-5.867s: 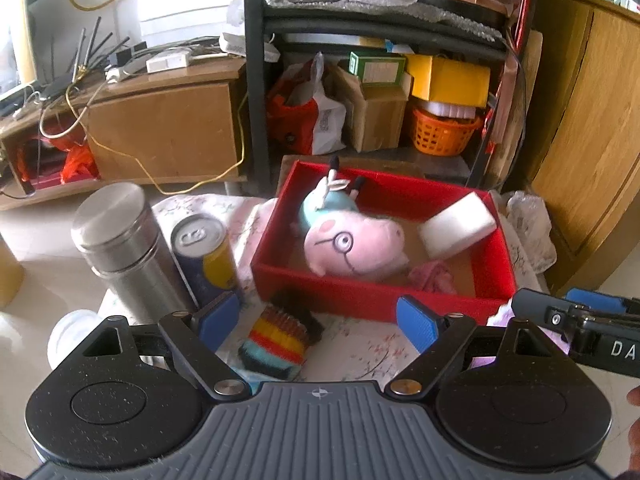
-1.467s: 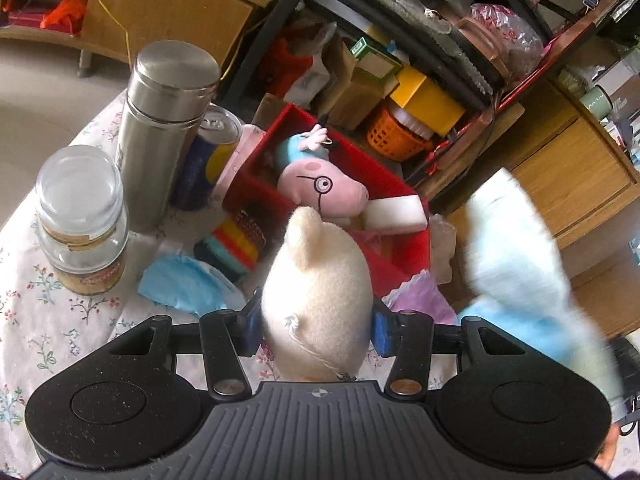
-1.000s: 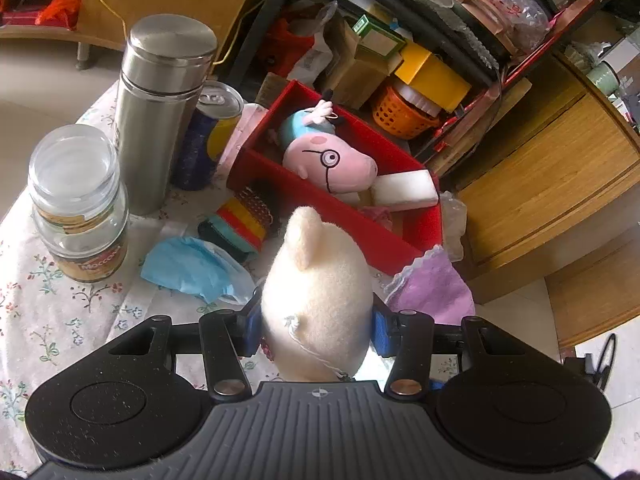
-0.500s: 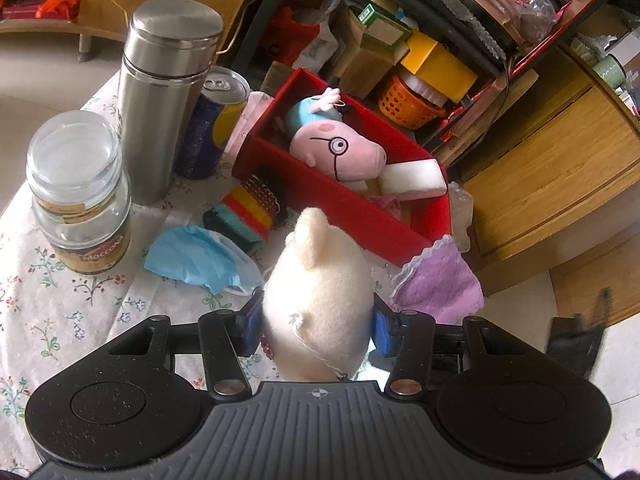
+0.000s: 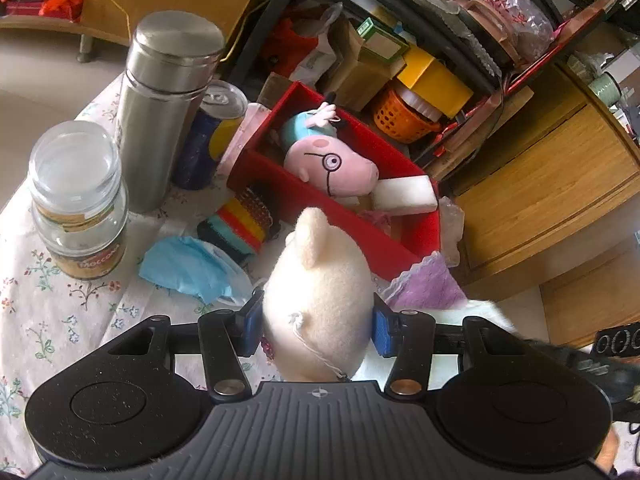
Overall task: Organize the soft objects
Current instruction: 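Lift and carry the teddy bear and green towel over the red box with both tools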
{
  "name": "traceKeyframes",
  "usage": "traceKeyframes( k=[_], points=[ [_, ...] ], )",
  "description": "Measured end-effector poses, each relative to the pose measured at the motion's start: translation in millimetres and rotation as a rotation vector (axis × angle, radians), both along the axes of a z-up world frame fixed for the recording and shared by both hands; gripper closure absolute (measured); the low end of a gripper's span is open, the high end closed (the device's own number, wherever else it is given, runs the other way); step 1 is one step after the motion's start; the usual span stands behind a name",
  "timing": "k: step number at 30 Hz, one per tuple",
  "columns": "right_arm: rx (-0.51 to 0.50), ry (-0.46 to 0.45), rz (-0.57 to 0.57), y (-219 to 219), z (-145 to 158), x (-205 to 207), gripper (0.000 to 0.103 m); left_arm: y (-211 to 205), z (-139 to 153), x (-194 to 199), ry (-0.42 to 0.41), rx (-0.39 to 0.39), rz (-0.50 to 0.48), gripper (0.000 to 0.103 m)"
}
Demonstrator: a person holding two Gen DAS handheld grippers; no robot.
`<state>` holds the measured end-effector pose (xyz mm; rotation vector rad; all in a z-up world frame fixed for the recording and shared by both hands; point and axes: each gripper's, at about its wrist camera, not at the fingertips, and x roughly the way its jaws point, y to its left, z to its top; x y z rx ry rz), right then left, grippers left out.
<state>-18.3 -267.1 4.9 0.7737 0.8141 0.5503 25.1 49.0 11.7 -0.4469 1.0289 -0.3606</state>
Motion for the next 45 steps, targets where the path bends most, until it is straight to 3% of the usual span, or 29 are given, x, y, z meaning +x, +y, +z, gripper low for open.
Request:
traceKeyframes(
  k=[3, 8, 13, 22, 33, 37, 45],
  points=[
    [-0.006, -0.063, -0.026, -3, 21, -6, 0.103, -3, 5, 1, -0.018, -0.018, 0.0, 0.051],
    [0.079, -0.14, -0.069, -12, 47, -13, 0.103, -10, 23, 0, -0.08, -0.033, 0.003, 0.052],
    [0.081, -0.219, -0.149, -23, 65, -15, 0.103, -26, 47, 1, -0.18, 0.012, 0.017, 0.052],
    [0.048, -0.323, -0.264, -42, 94, -14, 0.103, -59, 73, 15, -0.288, 0.084, 0.01, 0.053],
    [-0.009, -0.415, -0.324, -46, 118, 7, 0.103, -88, 86, 40, -0.339, 0.089, -0.002, 0.053],
    [-0.097, -0.443, -0.357, -42, 122, 16, 0.103, -101, 88, 50, -0.359, 0.109, -0.001, 0.053],
    [-0.172, -0.467, -0.387, -39, 126, 38, 0.103, -125, 89, 74, -0.386, 0.131, 0.0, 0.053]
  ],
)
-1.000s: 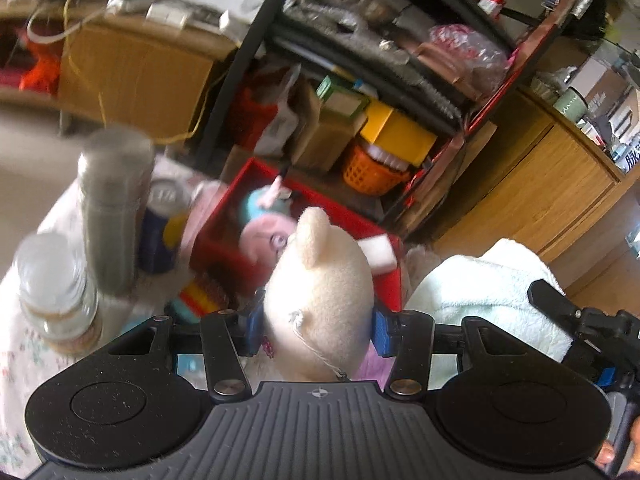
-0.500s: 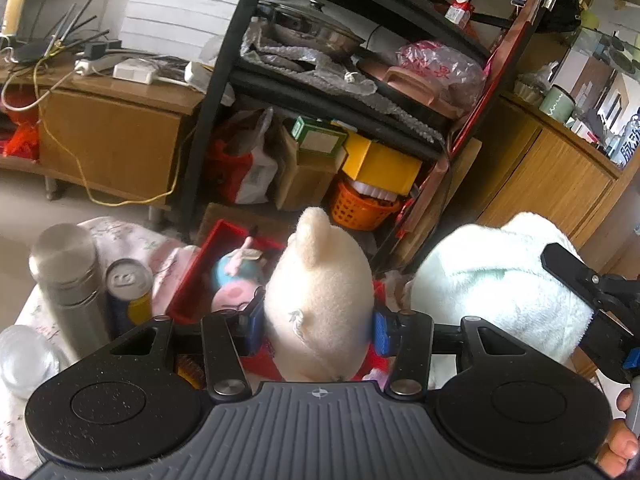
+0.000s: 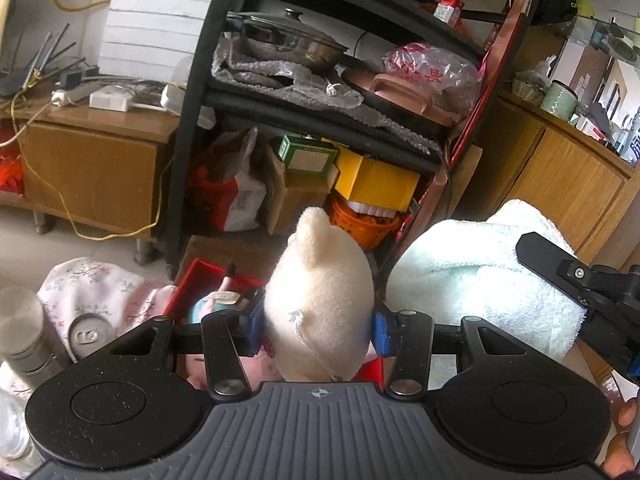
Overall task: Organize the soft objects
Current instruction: 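Lift and carry the teddy bear and green towel over the red box with both tools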
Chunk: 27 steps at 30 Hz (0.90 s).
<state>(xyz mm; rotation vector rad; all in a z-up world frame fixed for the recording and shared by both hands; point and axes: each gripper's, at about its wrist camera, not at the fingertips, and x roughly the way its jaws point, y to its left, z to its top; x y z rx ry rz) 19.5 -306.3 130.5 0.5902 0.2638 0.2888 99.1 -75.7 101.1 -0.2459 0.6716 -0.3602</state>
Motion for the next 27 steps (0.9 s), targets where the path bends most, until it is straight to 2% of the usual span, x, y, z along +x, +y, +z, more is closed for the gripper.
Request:
traceKeyframes(
  k=[16, 22, 27],
  points=[
    [-0.091, 0.025, -0.04, 0, -7, 33, 0.103, -32, -13, 44, -0.014, 0.079, 0.013, 0.053],
    [-0.129, 0.078, -0.039, 2, -23, 58, 0.103, -42, -29, 67, -0.009, 0.138, 0.022, 0.053],
    [-0.179, 0.153, -0.05, 3, -40, 77, 0.103, -48, -49, 84, 0.037, 0.175, 0.017, 0.052]
  ],
)
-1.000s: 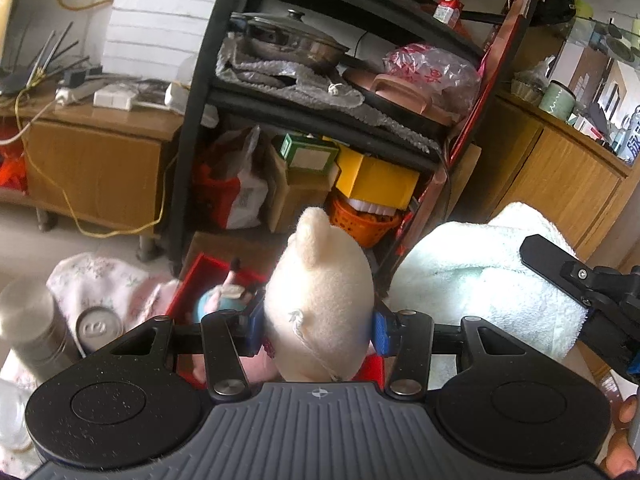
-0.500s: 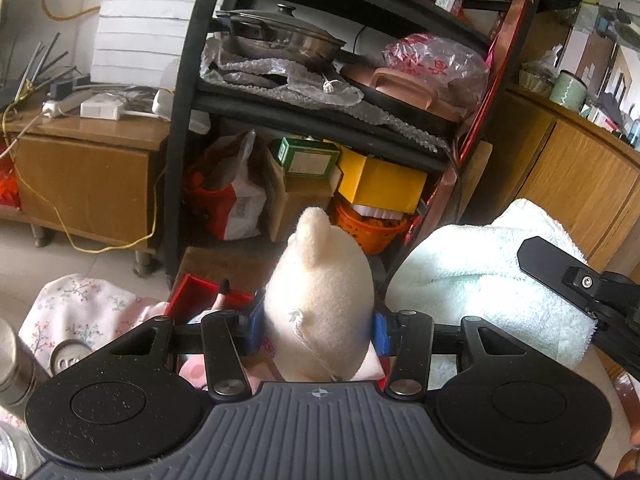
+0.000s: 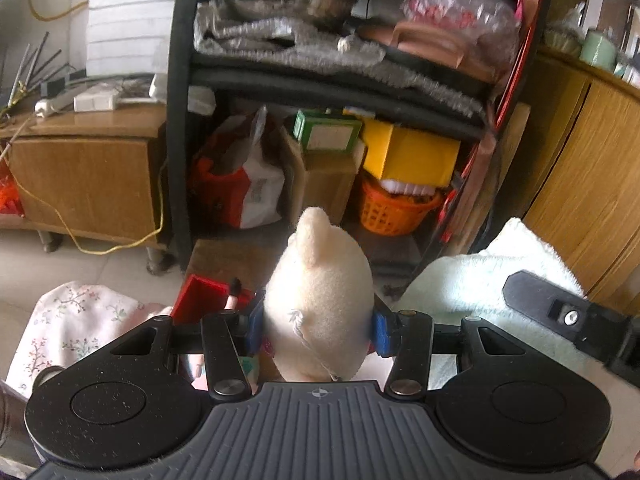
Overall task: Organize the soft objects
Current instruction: 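Open the left tool to drop the teddy bear into the box while the right tool drops the towel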
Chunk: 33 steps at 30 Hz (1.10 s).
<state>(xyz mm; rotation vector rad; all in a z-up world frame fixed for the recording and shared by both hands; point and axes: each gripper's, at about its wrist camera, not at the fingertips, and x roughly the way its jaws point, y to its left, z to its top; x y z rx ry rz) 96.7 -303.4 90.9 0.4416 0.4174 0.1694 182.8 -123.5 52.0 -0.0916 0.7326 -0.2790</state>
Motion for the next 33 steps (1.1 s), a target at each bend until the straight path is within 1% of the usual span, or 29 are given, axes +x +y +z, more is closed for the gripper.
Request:
traceKeyframes(
  k=[2, 6, 8, 10, 11, 13, 14, 15, 17, 20, 25, 29, 33],
  points=[
    [-0.025, 0.045, -0.003, 1, -12, 9, 0.103, -3, -11, 4, 0.019, 0.029, 0.002, 0.052],
    [-0.057, 0.128, -0.005, 5, -38, 26, 0.103, -7, -31, 13, 0.071, 0.052, -0.003, 0.051],
    [-0.065, 0.171, 0.004, 7, -51, 35, 0.103, -9, -37, 16, 0.08, 0.064, -0.004, 0.041],
    [-0.084, 0.21, 0.012, 9, -63, 42, 0.103, -8, -40, 18, 0.076, 0.091, 0.021, 0.028],
    [-0.091, 0.225, 0.009, 9, -67, 44, 0.103, -7, -41, 19, 0.075, 0.105, 0.037, 0.026],
    [-0.101, 0.248, -0.014, 5, -72, 46, 0.093, -2, -42, 20, 0.084, 0.097, 0.039, 0.022],
    [-0.103, 0.251, -0.024, 3, -73, 46, 0.085, 1, -41, 22, 0.097, 0.078, 0.034, 0.021],
    [-0.101, 0.247, -0.036, 0, -72, 45, 0.083, 2, -40, 22, 0.106, 0.061, 0.035, 0.021],
    [-0.092, 0.246, -0.041, -4, -70, 44, 0.083, 4, -38, 20, 0.115, 0.049, 0.028, 0.02],
    [-0.077, 0.244, -0.051, -7, -63, 39, 0.08, 3, -31, 11, 0.113, 0.086, 0.02, 0.018],
    [-0.108, 0.254, -0.052, -6, -48, 19, 0.075, 8, -15, -15, 0.101, 0.103, 0.0, 0.016],
    [-0.159, 0.293, -0.057, -5, -44, -5, 0.073, 16, -10, -43, 0.112, 0.098, -0.011, 0.015],
    [-0.161, 0.334, -0.042, -6, -49, -29, 0.071, 26, -16, -66, 0.154, 0.076, -0.02, 0.015]
  ],
)
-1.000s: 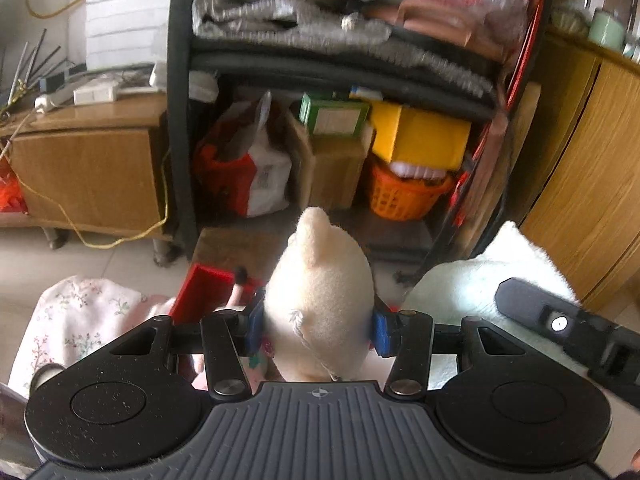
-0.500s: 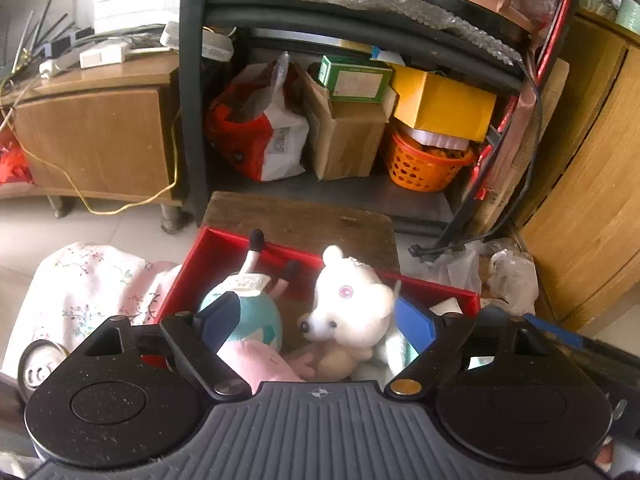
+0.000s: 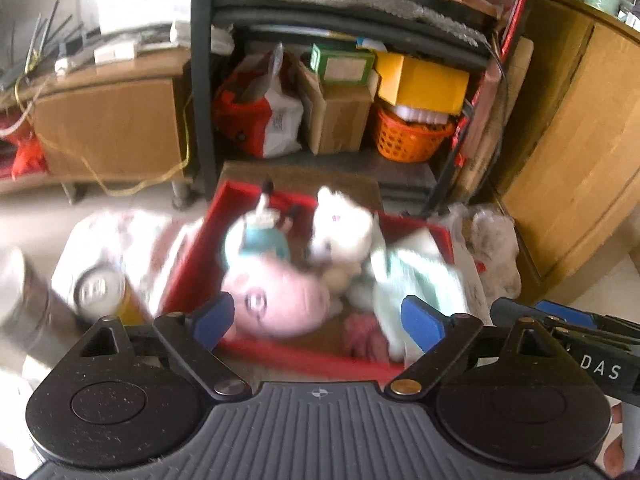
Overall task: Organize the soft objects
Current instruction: 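Open the left tool to drop the teddy bear into the box while the right tool drops the towel, then grasp the blue face mask with the left tool while the right tool grasps the lilac cloth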
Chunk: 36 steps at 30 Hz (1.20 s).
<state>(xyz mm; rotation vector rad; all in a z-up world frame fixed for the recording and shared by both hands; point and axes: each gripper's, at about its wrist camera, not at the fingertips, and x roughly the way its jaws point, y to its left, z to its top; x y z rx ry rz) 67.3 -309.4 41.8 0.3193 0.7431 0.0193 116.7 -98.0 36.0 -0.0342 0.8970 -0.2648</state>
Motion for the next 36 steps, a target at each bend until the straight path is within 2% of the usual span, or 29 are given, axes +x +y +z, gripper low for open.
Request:
traceKeyframes(
  k=[3, 7, 9, 15, 16, 17, 20, 36],
  points=[
    [-0.023, 0.05, 0.013, -1, -16, -18, 0.065, 6, -11, -17, 0.044, 0.002, -0.011, 0.015],
    [-0.133, 0.139, 0.045, 0, -41, -23, 0.064, 14, -35, -41, 0.096, 0.06, -0.031, 0.015],
    [-0.145, 0.174, 0.069, 0, -52, -21, 0.064, 19, -50, -51, 0.144, 0.073, -0.037, 0.015],
    [-0.196, 0.249, 0.152, -1, -74, -18, 0.062, 25, -94, -72, 0.325, 0.026, -0.036, 0.015],
    [-0.204, 0.261, 0.17, -1, -77, -17, 0.059, 22, -99, -75, 0.341, 0.034, -0.039, 0.015],
    [-0.214, 0.269, 0.183, -2, -80, -17, 0.055, 19, -102, -77, 0.345, 0.046, -0.045, 0.015],
    [-0.215, 0.271, 0.192, -4, -80, -19, 0.055, 9, -105, -85, 0.335, 0.073, -0.075, 0.015],
    [-0.199, 0.28, 0.226, -6, -81, -9, 0.052, -14, -125, -90, 0.393, 0.092, -0.12, 0.015]
  ],
)
